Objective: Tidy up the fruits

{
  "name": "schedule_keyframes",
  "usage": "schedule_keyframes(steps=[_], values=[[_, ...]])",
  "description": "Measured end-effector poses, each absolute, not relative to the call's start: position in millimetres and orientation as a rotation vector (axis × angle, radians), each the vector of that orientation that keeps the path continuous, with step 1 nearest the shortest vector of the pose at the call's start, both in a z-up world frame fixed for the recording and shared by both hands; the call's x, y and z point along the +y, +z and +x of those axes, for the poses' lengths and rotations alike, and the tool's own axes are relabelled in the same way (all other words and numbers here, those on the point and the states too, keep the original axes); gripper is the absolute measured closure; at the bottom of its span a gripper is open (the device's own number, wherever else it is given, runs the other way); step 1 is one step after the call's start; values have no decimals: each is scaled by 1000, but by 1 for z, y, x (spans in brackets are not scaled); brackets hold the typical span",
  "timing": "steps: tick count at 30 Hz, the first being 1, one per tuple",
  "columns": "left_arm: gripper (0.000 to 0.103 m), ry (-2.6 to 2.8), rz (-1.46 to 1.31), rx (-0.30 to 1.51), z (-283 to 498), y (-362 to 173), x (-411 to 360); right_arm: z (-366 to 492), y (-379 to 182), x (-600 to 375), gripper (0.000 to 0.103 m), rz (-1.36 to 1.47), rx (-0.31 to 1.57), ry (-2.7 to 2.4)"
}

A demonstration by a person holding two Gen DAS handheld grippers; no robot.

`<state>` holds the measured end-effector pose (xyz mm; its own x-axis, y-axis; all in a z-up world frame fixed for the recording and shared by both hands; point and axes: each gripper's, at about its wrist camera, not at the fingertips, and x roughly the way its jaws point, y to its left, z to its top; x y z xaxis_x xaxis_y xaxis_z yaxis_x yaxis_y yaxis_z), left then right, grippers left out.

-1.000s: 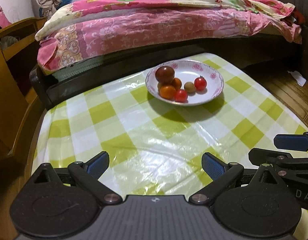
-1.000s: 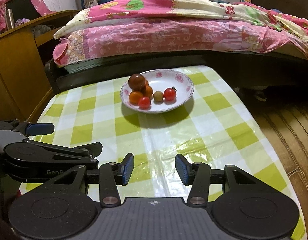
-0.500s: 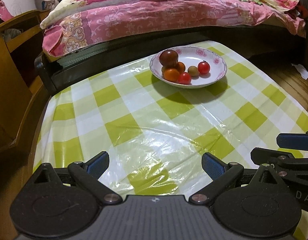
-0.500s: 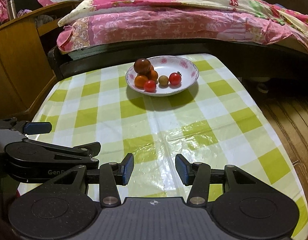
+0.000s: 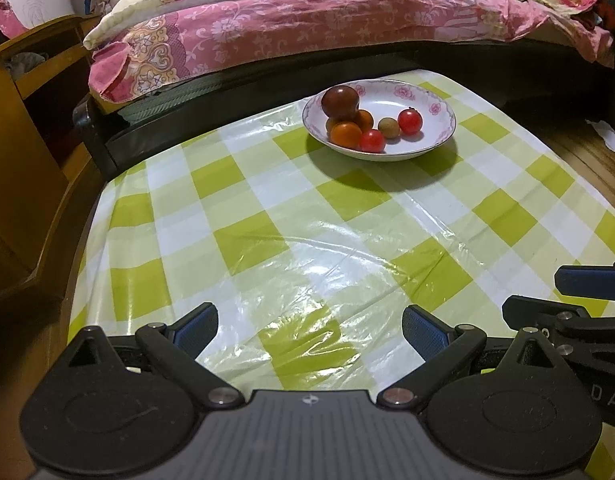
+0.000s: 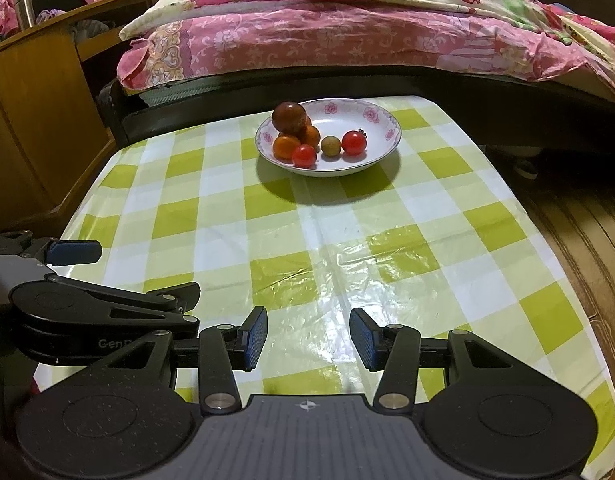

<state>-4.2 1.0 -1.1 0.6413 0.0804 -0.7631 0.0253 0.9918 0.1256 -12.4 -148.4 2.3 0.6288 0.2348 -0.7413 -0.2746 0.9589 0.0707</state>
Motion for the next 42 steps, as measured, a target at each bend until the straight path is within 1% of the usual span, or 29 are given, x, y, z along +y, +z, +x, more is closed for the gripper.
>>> schedule_keyframes(steps=[42], values=[[0, 40, 155, 855, -9, 0, 0, -15, 0, -146, 59, -49, 851, 290]])
